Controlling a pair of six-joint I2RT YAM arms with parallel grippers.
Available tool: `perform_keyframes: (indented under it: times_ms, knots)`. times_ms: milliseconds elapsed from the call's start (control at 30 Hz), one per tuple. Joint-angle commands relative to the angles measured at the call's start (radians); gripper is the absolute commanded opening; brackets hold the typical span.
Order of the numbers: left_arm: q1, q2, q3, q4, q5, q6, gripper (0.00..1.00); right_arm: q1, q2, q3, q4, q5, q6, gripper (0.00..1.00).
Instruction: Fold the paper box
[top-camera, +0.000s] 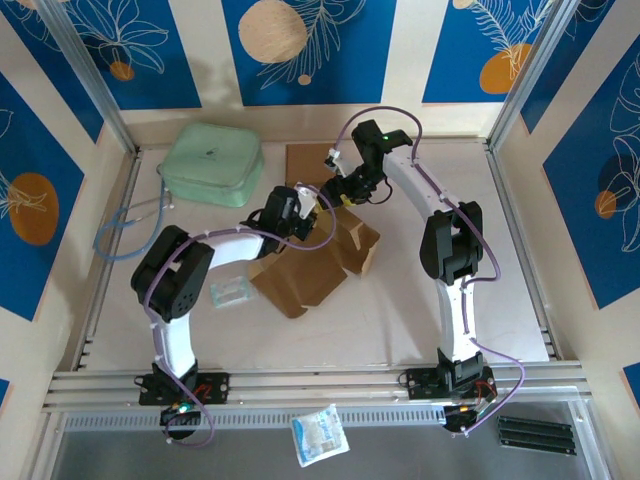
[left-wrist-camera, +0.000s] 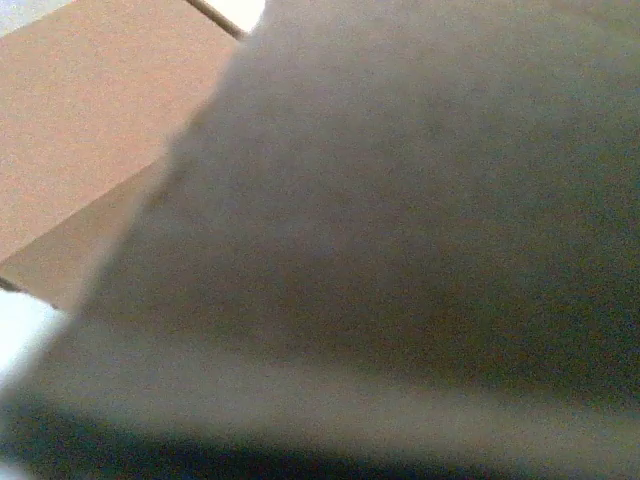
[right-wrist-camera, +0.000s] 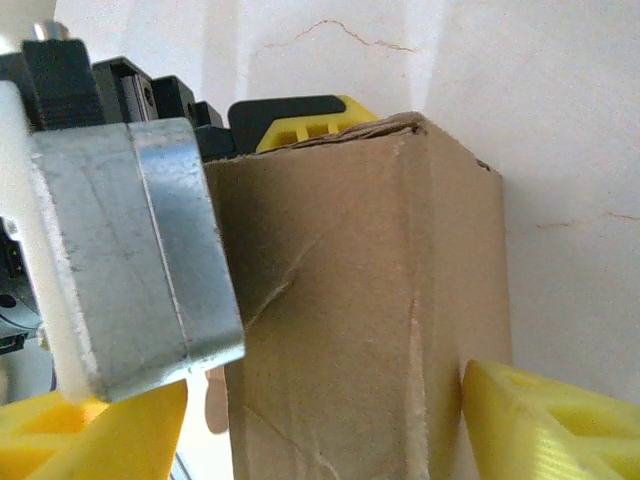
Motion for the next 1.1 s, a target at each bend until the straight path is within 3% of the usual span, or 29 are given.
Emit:
perform_keyframes:
  times_ms: [0,200,400,667,867,1067]
  knots:
    - [-0.004,0.047,0.036,-0.065,0.032,0.05,0.15,0.011,0.023,0.014,-0.045,-0.046,-0.002,0.72]
    - [-0.002,0.08,0.087,-0.091,0.042,0.06,0.16,0.009,0.021,0.008,-0.048,-0.045,-0.005,0.72]
    - [0.001,0.105,0.124,-0.094,0.072,0.062,0.24,0.005,0.021,0.008,-0.046,-0.046,-0.005,0.72]
    - [0.007,0.118,0.133,-0.059,0.088,0.039,0.11,0.003,0.024,0.008,-0.046,-0.045,-0.004,0.72]
    - [0.003,0.119,0.141,-0.084,-0.039,0.008,0.0,0.002,0.023,0.007,-0.043,-0.043,-0.002,0.72]
    - [-0.014,0.136,0.178,-0.155,-0.18,0.02,0.0,0.003,0.024,-0.002,-0.037,-0.048,0.005,0.72]
